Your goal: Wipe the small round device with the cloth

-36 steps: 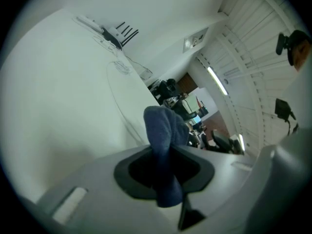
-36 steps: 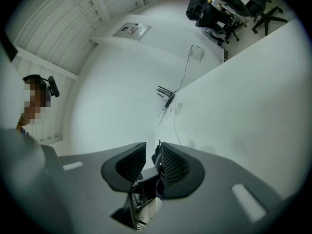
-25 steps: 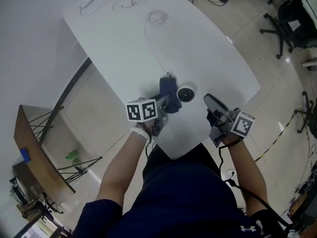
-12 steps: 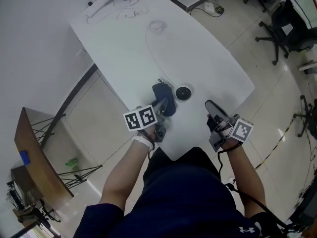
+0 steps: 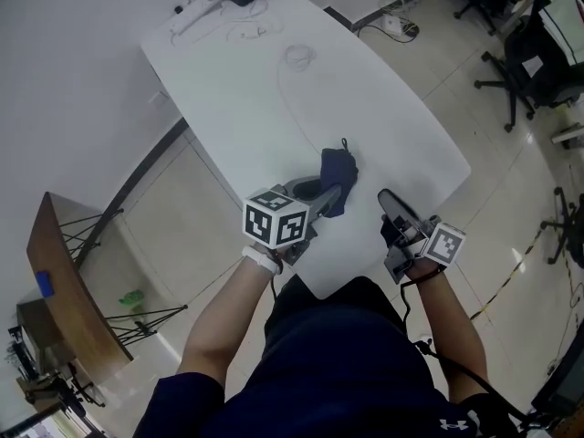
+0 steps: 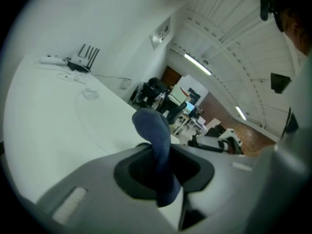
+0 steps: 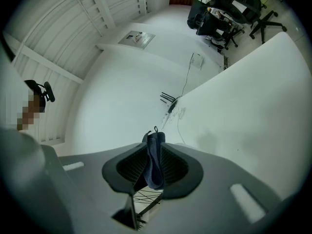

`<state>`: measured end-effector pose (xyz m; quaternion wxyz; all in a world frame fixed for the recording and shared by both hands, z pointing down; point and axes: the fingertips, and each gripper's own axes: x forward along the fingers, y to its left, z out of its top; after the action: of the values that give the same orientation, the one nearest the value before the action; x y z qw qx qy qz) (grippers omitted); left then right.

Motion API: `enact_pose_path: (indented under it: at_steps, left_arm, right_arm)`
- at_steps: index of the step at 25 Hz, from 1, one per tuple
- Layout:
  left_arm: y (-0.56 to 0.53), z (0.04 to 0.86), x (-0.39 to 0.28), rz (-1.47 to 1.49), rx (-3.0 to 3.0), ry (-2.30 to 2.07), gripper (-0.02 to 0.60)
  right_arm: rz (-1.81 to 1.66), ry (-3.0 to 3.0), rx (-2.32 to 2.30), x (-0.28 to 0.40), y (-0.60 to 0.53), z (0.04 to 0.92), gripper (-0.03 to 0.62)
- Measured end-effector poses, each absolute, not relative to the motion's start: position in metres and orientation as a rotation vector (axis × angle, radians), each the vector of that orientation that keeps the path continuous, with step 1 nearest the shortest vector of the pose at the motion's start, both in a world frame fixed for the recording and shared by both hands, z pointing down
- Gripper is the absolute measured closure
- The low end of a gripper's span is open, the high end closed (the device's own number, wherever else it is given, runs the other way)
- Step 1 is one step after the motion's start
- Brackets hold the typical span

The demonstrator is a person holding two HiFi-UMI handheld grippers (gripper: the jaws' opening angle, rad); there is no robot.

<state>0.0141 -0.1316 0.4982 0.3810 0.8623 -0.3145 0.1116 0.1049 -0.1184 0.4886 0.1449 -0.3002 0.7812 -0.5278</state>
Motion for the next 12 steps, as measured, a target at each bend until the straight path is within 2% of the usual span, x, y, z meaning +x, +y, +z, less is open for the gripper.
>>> enact_pose_path:
  at_steps: [6,12]
  left_arm:
    - [-0.148,0.522,0.005,0.491,2.197,-0.720,0.503]
    - [-0.152,0.532,-0.005,0.575,2.183,-0.698,0.502]
  right_arm:
    - [-1.538,2.236,-0.870,0.104,-0.126,0.494,0.508]
    - [-1.546,2.209,-0.896,0.114,-0.129,0.501,0.510]
